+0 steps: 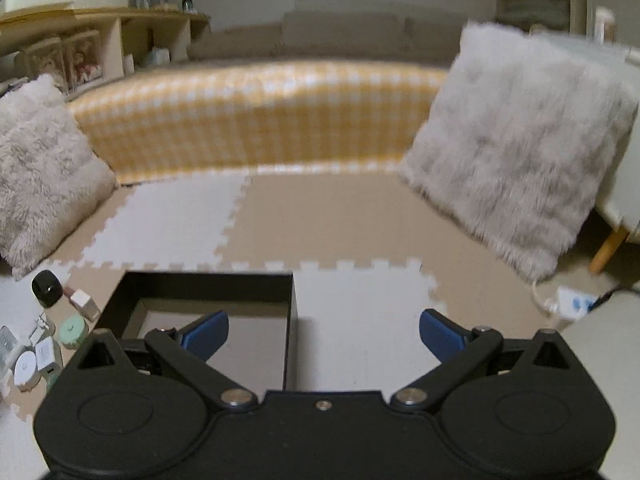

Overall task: Organize rigid objects
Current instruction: 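Lower the left gripper onto the clear nail case and grasp it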

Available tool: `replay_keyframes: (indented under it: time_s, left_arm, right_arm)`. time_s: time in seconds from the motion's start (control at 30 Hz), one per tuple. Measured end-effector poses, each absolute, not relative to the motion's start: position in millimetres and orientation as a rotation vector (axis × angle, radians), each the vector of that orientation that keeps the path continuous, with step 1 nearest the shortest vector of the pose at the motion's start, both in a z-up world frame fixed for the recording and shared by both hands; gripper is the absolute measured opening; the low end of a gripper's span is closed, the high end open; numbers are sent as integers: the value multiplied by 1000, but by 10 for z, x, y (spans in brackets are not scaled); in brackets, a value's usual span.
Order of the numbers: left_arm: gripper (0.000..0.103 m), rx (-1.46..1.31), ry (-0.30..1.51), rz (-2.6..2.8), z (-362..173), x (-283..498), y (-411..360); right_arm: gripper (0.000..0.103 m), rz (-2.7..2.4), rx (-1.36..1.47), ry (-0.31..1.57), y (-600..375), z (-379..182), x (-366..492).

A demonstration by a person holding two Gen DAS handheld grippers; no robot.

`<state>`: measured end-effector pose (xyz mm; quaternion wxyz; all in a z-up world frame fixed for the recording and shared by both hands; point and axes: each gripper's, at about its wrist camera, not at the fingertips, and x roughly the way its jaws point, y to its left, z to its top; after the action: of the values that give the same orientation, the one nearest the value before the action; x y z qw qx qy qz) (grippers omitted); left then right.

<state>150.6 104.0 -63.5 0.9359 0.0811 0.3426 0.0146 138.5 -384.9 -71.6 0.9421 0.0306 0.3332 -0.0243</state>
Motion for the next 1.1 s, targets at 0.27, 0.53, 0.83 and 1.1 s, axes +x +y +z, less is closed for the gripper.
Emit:
replay_keyframes:
  time_s: [0.27,0.53,0.83,1.1]
  left_arm:
    - [96,227,883,-53,-998,1692,1138]
    - [82,252,1026,-118,-1296,1804,1165]
    - [83,275,1072,-202,-1500,1937,1019]
    - [82,237,1096,-193,-1602,2085,1029]
  right_arm:
    - [71,27,121,811,-3816,-933,1534]
    - [30,70,144,875,-3737,-1037,1613]
    - [22,65,181,894,-3725,-1051,1708]
    - [21,59,211,906,-3743,-1079,1730]
